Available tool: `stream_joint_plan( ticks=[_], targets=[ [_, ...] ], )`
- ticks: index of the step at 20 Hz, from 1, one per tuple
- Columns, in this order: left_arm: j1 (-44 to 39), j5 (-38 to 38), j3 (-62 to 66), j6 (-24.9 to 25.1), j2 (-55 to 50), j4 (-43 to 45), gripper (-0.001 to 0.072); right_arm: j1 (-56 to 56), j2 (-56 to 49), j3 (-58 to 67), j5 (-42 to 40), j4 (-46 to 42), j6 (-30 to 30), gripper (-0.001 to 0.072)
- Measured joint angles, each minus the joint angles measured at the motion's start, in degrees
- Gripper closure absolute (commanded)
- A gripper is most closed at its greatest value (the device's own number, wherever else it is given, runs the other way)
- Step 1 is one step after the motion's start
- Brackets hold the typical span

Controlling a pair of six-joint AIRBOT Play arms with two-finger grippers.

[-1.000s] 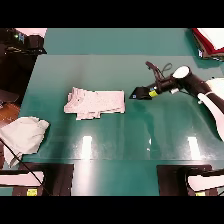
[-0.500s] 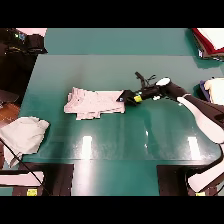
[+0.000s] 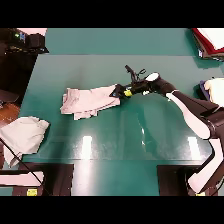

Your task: Fold the shirts.

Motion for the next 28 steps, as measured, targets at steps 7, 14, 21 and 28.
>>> stream_joint_plan(
  ticks=[7,14,21,28],
  targets=[
    [-8.7,1.14,-1.33,0.02,-0.33,-1.42,0.068,-19.37,15.8,-5.84,1.44,-5.99,0.81,0.0701],
    [-16.96,8.94,-1.97,0.0,-0.44,-1.6,0.068,-45.05,25.33,-7.43,2.71,-18.62,2.71,0.0701],
    [-19.8,11.41,-2.01,0.0,-0.44,-1.44,0.068,-56.89,21.11,3.39,2.34,-20.7,2.89,0.0701],
    [-20.15,11.47,-2.01,0.0,-0.44,-1.14,0.068,-60.57,21.86,16.04,5.88,-20.87,4.13,0.0701]
  ],
)
